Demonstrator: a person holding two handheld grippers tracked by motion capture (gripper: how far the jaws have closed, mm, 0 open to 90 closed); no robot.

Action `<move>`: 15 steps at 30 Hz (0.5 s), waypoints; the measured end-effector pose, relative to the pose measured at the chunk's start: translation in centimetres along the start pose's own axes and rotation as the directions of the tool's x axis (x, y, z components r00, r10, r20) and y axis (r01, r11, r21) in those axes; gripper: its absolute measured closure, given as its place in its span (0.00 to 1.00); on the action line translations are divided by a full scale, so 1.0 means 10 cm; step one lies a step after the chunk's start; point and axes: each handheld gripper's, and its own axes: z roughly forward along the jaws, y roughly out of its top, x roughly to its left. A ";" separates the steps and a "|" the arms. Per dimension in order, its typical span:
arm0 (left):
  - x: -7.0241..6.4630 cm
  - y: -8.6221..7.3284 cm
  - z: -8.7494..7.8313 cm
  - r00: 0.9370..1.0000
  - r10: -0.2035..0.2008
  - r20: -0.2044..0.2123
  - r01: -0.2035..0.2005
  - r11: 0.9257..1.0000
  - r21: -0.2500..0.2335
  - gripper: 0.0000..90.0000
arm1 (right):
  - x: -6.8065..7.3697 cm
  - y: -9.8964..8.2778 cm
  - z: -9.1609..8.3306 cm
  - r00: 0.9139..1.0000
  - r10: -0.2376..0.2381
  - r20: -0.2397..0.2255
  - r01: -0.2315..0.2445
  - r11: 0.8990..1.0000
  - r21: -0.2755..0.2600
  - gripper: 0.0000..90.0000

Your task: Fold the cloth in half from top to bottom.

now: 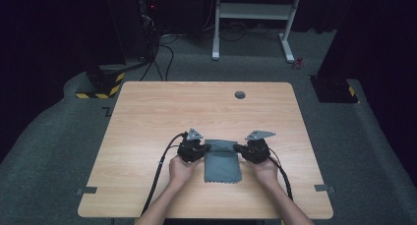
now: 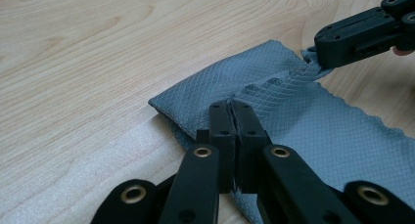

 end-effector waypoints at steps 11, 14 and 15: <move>-0.04 -0.04 -0.06 1.000 0.008 0.021 -0.008 1.000 -0.006 0.98 | 0.05 -0.06 -0.06 1.000 -0.003 -0.015 0.003 1.000 -0.005 0.99; -0.06 -0.05 -0.07 1.000 0.004 0.025 -0.004 1.000 -0.007 0.98 | 0.06 -0.08 -0.07 1.000 -0.005 -0.019 0.005 1.000 -0.006 0.99; -0.07 -0.06 -0.08 1.000 0.005 0.027 -0.005 1.000 -0.008 0.98 | 0.06 -0.09 -0.08 1.000 -0.003 -0.021 0.003 1.000 -0.007 0.99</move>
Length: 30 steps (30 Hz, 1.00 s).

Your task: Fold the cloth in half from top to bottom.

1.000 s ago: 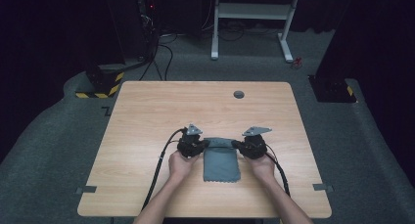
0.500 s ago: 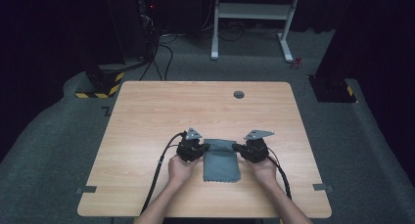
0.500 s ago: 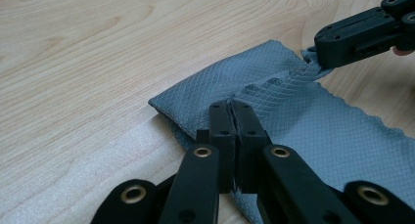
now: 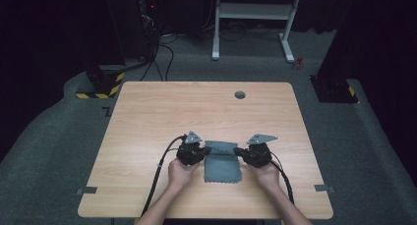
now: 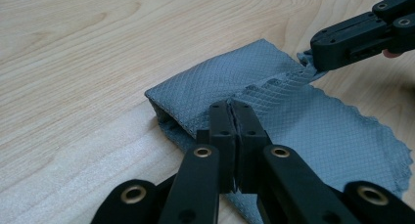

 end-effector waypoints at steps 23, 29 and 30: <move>-0.15 -0.15 -0.06 0.999 0.048 -0.002 -0.048 0.999 0.012 0.98 | 0.12 -0.15 -0.09 1.000 -0.021 -0.023 0.021 1.000 -0.004 0.99; -0.20 -0.17 -0.09 0.997 0.071 -0.006 -0.071 0.997 0.015 0.98 | 0.15 -0.17 -0.11 0.999 -0.026 -0.027 0.026 1.000 -0.004 0.99; -0.21 -0.17 -0.09 0.997 0.079 -0.004 -0.079 0.997 0.015 0.98 | 0.15 -0.18 -0.11 0.999 -0.025 -0.026 0.025 1.000 -0.003 0.99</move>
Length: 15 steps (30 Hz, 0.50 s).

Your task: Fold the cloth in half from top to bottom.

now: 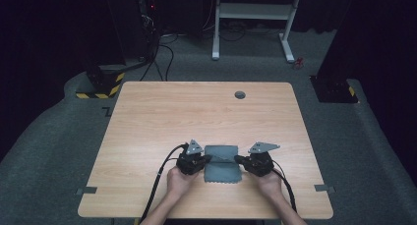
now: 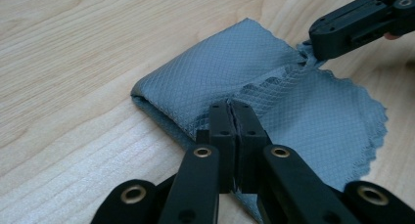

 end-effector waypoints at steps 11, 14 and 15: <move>-0.08 -0.08 -0.03 0.999 0.028 0.019 -0.028 0.999 0.015 0.98 | 0.09 -0.08 -0.04 0.999 -0.048 0.018 0.048 0.999 0.010 0.99; -0.10 -0.09 -0.05 0.999 0.033 0.017 -0.033 0.999 0.014 0.98 | 0.12 -0.10 -0.05 0.998 -0.058 0.018 0.057 0.998 0.010 0.99; -0.10 -0.10 -0.05 0.999 0.034 0.016 -0.035 0.999 0.011 0.98 | 0.13 -0.10 -0.05 0.998 -0.056 0.017 0.056 0.998 0.009 0.98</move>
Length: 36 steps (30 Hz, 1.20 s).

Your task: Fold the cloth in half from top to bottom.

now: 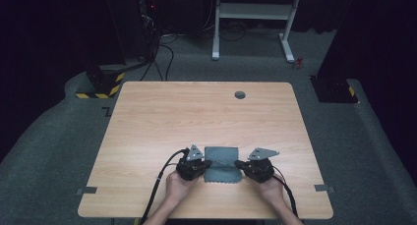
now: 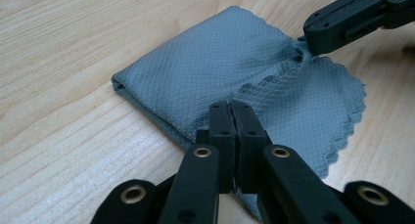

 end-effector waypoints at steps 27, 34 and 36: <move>-0.14 -0.17 -0.06 1.000 0.013 0.027 -0.013 1.000 0.001 0.98 | 0.17 -0.17 -0.06 0.999 -0.032 -0.010 0.032 0.999 0.011 0.98; -0.16 -0.21 -0.07 0.999 0.019 0.030 -0.019 1.000 0.004 0.97 | 0.21 -0.21 -0.07 0.999 -0.041 -0.010 0.041 0.999 0.012 0.98; -0.16 -0.23 -0.08 0.999 0.010 0.036 -0.011 1.000 0.002 0.95 | 0.22 -0.22 -0.07 0.999 -0.048 -0.008 0.048 0.999 0.013 0.96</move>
